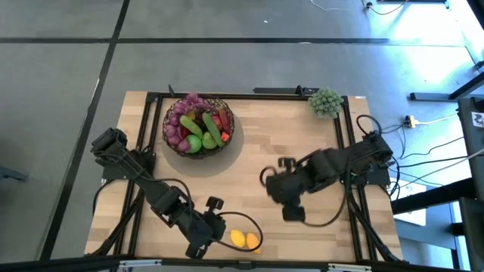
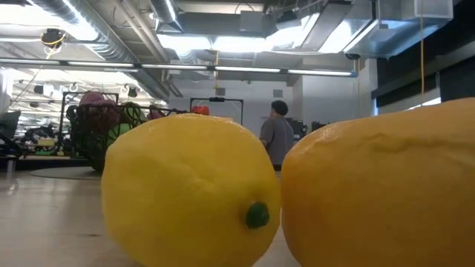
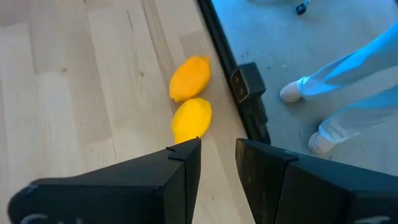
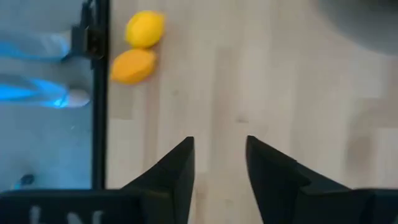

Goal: Build produce basket
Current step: Put the left yellow lemon into the black wire basket

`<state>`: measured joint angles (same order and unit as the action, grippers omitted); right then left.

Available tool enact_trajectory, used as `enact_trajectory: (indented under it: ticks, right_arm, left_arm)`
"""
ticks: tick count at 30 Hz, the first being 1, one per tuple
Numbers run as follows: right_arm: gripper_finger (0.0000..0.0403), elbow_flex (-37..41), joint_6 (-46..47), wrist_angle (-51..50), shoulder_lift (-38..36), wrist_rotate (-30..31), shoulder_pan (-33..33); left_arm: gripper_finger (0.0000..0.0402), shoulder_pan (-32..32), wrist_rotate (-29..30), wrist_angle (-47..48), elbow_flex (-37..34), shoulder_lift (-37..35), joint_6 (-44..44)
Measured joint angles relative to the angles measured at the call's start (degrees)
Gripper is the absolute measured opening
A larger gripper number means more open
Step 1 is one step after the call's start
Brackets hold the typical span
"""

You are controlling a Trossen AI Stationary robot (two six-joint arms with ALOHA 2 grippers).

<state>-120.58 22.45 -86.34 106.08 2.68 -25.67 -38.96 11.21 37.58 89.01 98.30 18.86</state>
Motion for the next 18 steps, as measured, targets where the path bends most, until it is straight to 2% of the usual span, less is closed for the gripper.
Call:
enact_trajectory:
  ticks: [3, 8, 11, 18]
  right_arm:
    - [0.0136, 6.36, 1.03, 4.60, 0.11, -4.52, -0.48]
    - [0.0136, 16.12, 4.35, 14.45, 0.11, -6.22, -1.98]
    - [0.0136, 20.62, 6.99, 20.42, 0.11, -10.07, -2.59]
    - [0.0136, 24.47, 15.58, 22.16, 0.11, -12.24, -1.97]
  left_arm:
    - [0.0090, -0.26, -0.03, 1.18, 0.00, 0.00, 0.02]
    - [0.0090, -0.64, -0.11, 1.56, 0.00, 0.00, 0.02]
    - [0.0090, -0.92, -0.46, 1.94, 0.00, 0.00, 0.02]
    - [0.0090, -0.94, -0.66, 1.97, 0.00, 0.00, 0.00]
